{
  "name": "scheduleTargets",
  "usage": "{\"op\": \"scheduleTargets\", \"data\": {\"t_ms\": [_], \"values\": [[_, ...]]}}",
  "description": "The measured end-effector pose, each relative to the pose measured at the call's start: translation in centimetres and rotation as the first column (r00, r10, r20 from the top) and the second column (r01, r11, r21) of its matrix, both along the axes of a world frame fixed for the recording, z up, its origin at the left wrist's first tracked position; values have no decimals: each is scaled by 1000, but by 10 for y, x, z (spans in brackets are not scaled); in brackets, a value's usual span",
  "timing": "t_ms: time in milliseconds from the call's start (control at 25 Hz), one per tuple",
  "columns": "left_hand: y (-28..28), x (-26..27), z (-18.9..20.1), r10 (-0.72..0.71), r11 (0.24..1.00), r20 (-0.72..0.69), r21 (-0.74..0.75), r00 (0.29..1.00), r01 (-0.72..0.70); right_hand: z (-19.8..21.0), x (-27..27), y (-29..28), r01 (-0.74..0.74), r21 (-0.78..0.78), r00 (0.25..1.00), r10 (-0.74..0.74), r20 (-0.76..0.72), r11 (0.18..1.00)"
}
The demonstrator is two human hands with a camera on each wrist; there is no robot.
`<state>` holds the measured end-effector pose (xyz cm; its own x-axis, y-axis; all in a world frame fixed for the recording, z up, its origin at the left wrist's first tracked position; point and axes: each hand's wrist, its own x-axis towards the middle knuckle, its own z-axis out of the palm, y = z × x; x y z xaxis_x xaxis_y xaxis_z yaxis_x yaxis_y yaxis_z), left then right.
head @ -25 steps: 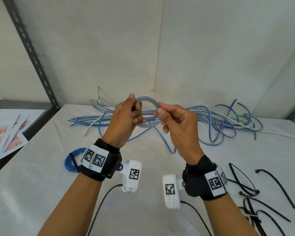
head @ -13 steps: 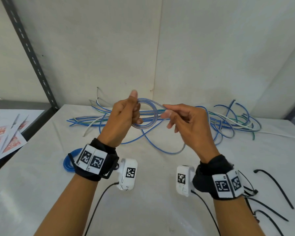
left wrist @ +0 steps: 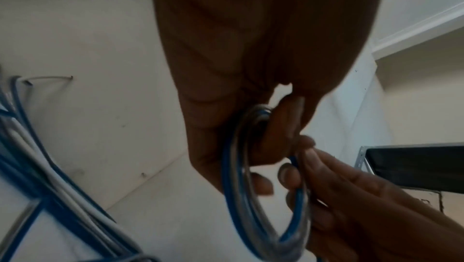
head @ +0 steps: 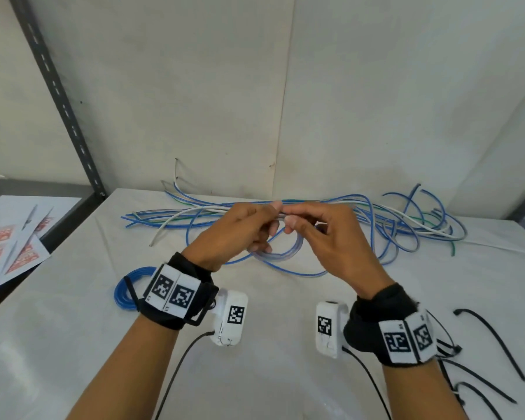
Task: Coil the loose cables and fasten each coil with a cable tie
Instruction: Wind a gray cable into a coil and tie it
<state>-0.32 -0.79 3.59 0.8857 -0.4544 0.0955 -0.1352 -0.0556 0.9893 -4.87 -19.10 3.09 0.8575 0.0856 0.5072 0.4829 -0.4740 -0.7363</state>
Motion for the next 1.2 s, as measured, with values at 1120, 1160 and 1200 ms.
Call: {"op": "scheduleTargets", "data": {"t_ms": [1120,1160,1200], "values": [[-1,1,8,95,928,-2,-363,996,-89,5,-1,-11,116,227,991,-128,39,967],[0,2,9,121,900,-17,-420,993,-117,4,0,-8,109,265,992,-121,32,958],[0,2,11,143,872,-33,-469,989,-142,1,2,-1,90,318,995,-100,15,944]]}}
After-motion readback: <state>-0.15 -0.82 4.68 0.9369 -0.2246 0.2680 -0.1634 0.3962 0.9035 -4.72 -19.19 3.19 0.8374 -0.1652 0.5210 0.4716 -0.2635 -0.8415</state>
